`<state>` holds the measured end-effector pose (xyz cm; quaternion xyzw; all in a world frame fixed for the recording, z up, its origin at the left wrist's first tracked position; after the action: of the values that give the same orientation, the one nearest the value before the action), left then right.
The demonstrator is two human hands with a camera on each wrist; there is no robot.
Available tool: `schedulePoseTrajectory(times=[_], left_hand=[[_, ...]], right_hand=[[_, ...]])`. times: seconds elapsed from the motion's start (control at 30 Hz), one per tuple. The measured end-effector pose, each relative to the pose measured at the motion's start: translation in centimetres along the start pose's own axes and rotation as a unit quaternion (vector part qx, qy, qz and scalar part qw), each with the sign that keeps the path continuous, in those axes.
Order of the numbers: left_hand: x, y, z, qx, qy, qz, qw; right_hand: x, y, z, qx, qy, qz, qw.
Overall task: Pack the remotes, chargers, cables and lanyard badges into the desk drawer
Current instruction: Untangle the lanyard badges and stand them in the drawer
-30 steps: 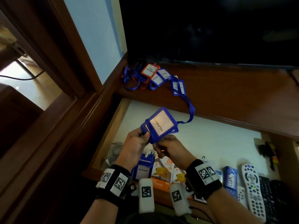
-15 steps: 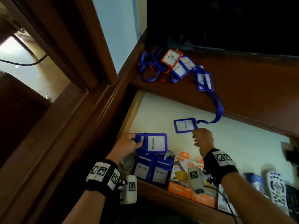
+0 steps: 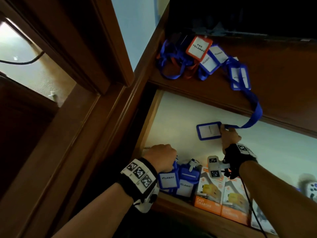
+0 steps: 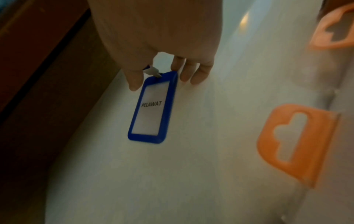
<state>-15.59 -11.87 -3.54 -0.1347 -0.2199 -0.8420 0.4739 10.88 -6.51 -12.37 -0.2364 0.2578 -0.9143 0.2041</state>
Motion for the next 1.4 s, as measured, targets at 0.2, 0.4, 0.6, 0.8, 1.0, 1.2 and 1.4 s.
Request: schedulePoseTrajectory(times=[0.2, 0.4, 0.6, 0.8, 1.0, 1.2, 1.4], left_hand=[[0.1, 1.3, -1.8, -0.087, -0.02, -0.09, 0.992], [0.3, -0.6, -3.1, -0.104, -0.022, -0.042, 0.993], [0.4, -0.5, -3.3, -0.145, 0.026, -0.026, 0.989], [1.0, 0.7, -2.8, -0.137, 0.049, 0.003, 0.989], [0.5, 3.0, 0.1, -0.042, 0.145, 0.042, 0.988], [0.0, 11.2, 6.5, 0.352, 0.198, -0.009, 0.915], [-0.2, 16.8, 8.3, 0.379, 0.202, -0.043, 0.902]], right_hand=[[1.3, 2.7, 0.3, -0.128, -0.023, -0.071, 0.989], [3.6, 2.4, 0.4, -0.218, -0.107, -0.103, 0.965], [5.9, 0.1, 4.3, -0.276, -0.097, -0.045, 0.955], [9.9, -2.7, 9.9, -0.359, -0.145, 0.025, 0.922], [11.8, -2.1, 14.1, -0.321, -0.172, 0.076, 0.928], [12.5, -1.7, 17.8, -0.31, -0.19, 0.119, 0.924], [11.7, -1.6, 21.2, -0.367, -0.193, 0.12, 0.902]])
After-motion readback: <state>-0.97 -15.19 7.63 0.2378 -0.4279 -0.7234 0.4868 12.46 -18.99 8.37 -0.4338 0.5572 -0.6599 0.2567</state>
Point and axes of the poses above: each hand's wrist, its own x-axis away from the middle knuckle, its own z-axis out of the back of the hand, y = z × x, the point moved 6 cm from there along -x, towards the middle knuckle, and after that the axes turned 15 degrees about y, right-handed, at the moved point
